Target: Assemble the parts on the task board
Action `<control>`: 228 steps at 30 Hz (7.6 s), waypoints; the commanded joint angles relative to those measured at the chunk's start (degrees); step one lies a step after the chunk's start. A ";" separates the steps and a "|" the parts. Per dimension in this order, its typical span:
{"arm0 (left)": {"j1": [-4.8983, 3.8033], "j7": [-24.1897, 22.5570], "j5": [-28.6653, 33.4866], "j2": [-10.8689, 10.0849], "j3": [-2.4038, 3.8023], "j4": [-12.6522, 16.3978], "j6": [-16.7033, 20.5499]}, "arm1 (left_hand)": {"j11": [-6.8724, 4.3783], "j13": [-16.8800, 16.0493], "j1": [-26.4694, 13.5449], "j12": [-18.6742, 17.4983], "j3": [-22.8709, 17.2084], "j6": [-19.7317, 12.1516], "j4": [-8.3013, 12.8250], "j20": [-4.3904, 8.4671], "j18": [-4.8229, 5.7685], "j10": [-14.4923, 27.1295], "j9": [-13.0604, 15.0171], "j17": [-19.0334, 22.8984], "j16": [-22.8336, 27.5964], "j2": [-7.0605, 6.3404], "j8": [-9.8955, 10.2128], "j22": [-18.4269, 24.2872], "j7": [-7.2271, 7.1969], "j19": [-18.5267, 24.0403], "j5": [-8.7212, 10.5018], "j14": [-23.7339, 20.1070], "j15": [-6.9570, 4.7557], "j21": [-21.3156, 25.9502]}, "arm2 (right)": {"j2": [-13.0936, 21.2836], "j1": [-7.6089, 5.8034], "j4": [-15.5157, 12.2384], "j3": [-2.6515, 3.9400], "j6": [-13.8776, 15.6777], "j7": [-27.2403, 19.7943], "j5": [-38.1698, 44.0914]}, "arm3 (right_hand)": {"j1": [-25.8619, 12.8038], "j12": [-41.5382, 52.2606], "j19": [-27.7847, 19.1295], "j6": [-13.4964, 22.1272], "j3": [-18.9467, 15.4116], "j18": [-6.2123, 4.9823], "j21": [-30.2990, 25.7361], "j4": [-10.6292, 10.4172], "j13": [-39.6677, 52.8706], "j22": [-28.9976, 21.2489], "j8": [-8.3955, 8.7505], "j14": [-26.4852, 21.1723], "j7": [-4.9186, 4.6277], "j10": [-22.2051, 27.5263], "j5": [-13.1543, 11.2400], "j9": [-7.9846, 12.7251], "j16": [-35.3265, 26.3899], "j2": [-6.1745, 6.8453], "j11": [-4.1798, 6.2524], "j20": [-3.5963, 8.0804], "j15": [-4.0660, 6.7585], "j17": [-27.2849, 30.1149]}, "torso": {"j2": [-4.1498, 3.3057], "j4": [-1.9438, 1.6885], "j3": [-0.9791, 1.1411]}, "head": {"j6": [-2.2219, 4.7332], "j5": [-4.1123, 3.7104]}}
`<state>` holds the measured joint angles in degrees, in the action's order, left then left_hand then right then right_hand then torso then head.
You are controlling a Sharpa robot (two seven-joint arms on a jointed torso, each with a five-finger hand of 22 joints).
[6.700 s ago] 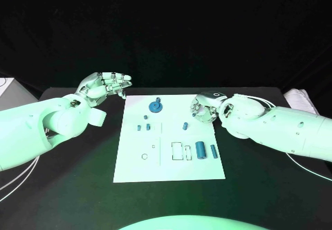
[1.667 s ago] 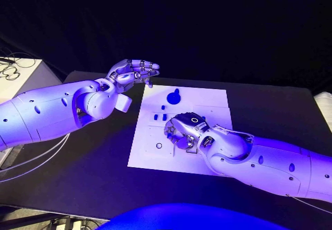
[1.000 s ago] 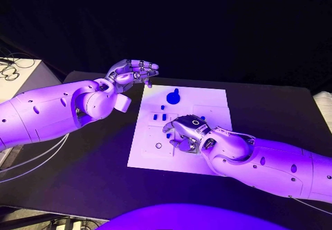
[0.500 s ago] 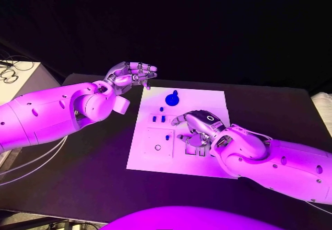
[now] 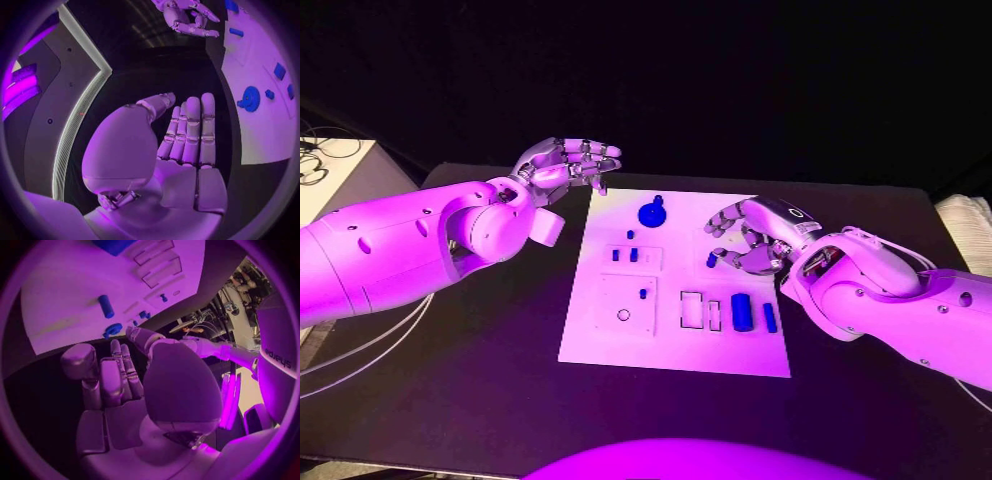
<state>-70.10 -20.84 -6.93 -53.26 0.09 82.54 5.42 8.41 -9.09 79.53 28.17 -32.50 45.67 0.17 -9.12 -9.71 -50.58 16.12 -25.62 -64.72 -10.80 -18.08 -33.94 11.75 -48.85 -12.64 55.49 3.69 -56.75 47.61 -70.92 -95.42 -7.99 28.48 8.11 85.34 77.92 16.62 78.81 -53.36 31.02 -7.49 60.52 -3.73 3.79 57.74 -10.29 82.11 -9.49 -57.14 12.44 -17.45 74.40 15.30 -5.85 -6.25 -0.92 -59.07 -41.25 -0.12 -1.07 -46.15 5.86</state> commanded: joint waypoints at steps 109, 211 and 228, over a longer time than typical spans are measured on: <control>-0.02 1.14 -1.22 2.44 0.00 -1.52 -0.35 | 0.24 0.23 -1.94 1.02 0.87 -0.48 -1.35 -0.49 -0.89 0.69 -0.07 -0.05 0.20 0.53 -0.82 0.91 0.78 -0.16 0.03 -0.05 0.62 1.19 | -13.65 4.75 -4.27 -0.59 -0.16 0.45 9.79 | 2.65 -1.39 4.02 -9.88 8.13 2.33 8.28 6.36 3.38 9.74 -5.00 2.96 2.79 -14.59 -9.52 -4.23 3.13 -5.34 3.51 2.92 3.23 -5.28 | 0.29 -0.07 -0.16 | -0.61 2.11; -0.04 2.07 -1.17 2.59 0.00 -1.40 -0.75 | 0.23 0.29 -2.05 1.23 0.96 -0.70 -1.72 -0.52 -0.92 0.94 -0.08 -0.11 0.15 0.63 -0.96 1.37 0.76 -0.42 -0.03 -0.09 0.61 1.75 | -19.56 8.61 2.93 -2.45 -6.19 1.14 18.66 | 0.80 -3.10 3.54 -9.15 8.63 2.16 7.43 7.18 3.85 9.18 -4.38 2.79 2.42 -14.23 -6.72 -4.44 2.62 -4.61 3.13 2.69 2.90 -4.71 | 0.31 -0.12 -0.11 | -2.66 2.97; -0.04 2.27 -1.17 2.45 0.00 -1.45 -0.81 | 0.23 0.31 -2.04 1.30 0.97 -0.73 -1.79 -0.52 -0.92 0.99 -0.08 -0.12 0.14 0.66 -1.02 1.48 0.76 -0.50 -0.04 -0.11 0.61 1.88 | -18.98 8.62 3.41 -2.53 -2.15 -0.81 17.11 | 1.49 -8.44 -10.32 2.32 -8.39 -2.90 -21.19 5.06 0.28 -15.25 2.05 -11.13 -0.94 5.16 -0.74 -2.60 -11.12 -2.62 -1.52 -1.27 -1.26 18.83 | 0.28 -0.10 -0.03 | -2.32 2.54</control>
<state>-70.08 -18.36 -8.35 -50.81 0.06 81.03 5.21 8.60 -8.85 77.85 29.07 -31.61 45.26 -1.36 -9.53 -9.71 -49.97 16.13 -25.65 -64.50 -10.21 -18.87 -32.51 11.75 -49.26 -12.64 55.28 3.90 -54.98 28.56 -62.30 -91.97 -10.56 25.05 8.27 102.64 78.31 7.49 69.23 -51.62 25.15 -9.34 40.73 1.69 3.96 43.53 -8.52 71.99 -10.30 -53.40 11.49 -20.25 63.49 13.16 -7.18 -7.37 -1.99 -41.22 -40.93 -0.21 -1.10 -48.55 8.52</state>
